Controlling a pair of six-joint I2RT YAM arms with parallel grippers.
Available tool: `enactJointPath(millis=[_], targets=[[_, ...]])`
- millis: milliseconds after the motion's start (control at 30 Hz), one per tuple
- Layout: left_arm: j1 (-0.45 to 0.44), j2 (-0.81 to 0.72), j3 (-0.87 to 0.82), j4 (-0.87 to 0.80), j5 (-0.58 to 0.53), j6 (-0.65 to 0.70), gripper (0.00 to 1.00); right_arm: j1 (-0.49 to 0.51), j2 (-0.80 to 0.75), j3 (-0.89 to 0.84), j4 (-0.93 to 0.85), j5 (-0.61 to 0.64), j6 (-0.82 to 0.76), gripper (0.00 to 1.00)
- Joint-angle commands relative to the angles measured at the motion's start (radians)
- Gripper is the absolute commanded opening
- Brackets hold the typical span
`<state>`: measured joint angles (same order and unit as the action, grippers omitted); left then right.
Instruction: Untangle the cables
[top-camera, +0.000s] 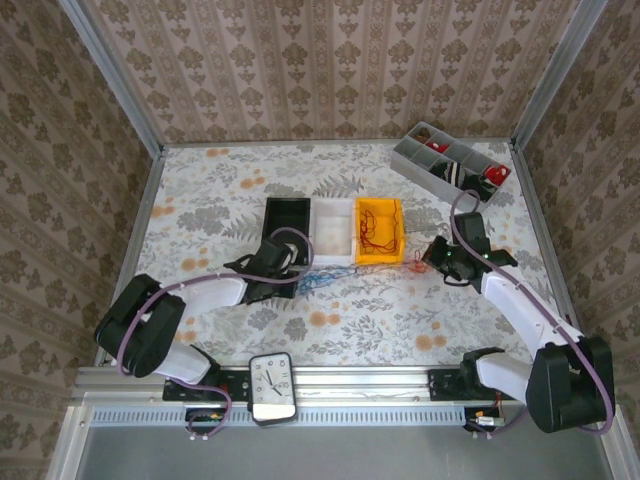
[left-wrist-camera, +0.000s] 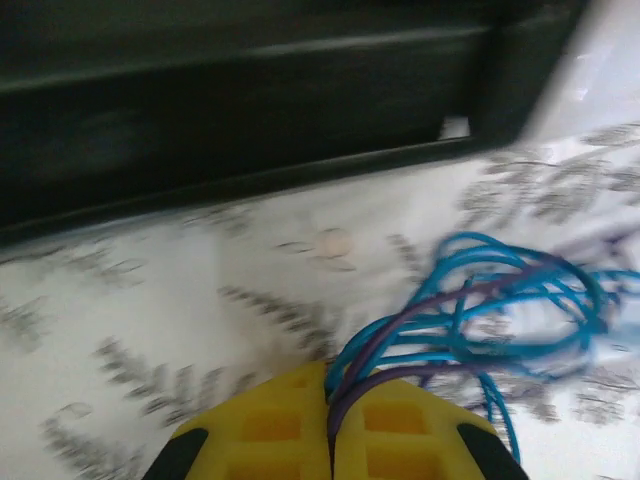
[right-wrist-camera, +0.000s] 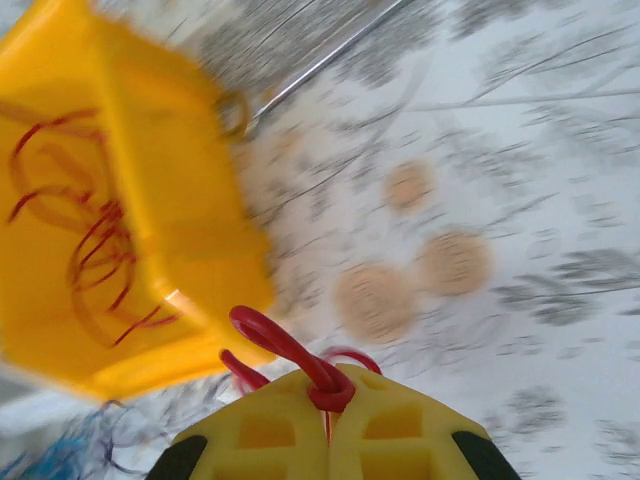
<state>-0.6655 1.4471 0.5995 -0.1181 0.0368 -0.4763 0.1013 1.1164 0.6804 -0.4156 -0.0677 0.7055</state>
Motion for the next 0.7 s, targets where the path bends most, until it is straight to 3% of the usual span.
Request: enactJointPath(millis=[0, 233, 433, 567, 667], targets=[[0.028, -0.002, -0.033, -0.165, -0.167, -0.070, 0.00, -0.043, -0.046, -0.012, -0.081, 0.197, 0.029, 0.00], [0.027, 0.004, -0.021, -0.170, -0.150, -0.056, 0.00, -0.095, -0.063, -0.023, -0.115, 0.224, 0.008, 0.00], [0.040, 0.002, -0.018, -0.243, -0.241, -0.119, 0.00, -0.209, -0.068, 0.012, -0.177, 0.293, -0.018, 0.00], [0.042, 0.005, -0.010, -0.295, -0.289, -0.168, 0.00, -0.224, -0.073, 0.042, -0.175, 0.347, -0.033, 0.00], [0.049, -0.014, -0.002, -0.356, -0.353, -0.253, 0.00, -0.318, -0.067, 0.068, -0.189, 0.347, 0.000, 0.00]])
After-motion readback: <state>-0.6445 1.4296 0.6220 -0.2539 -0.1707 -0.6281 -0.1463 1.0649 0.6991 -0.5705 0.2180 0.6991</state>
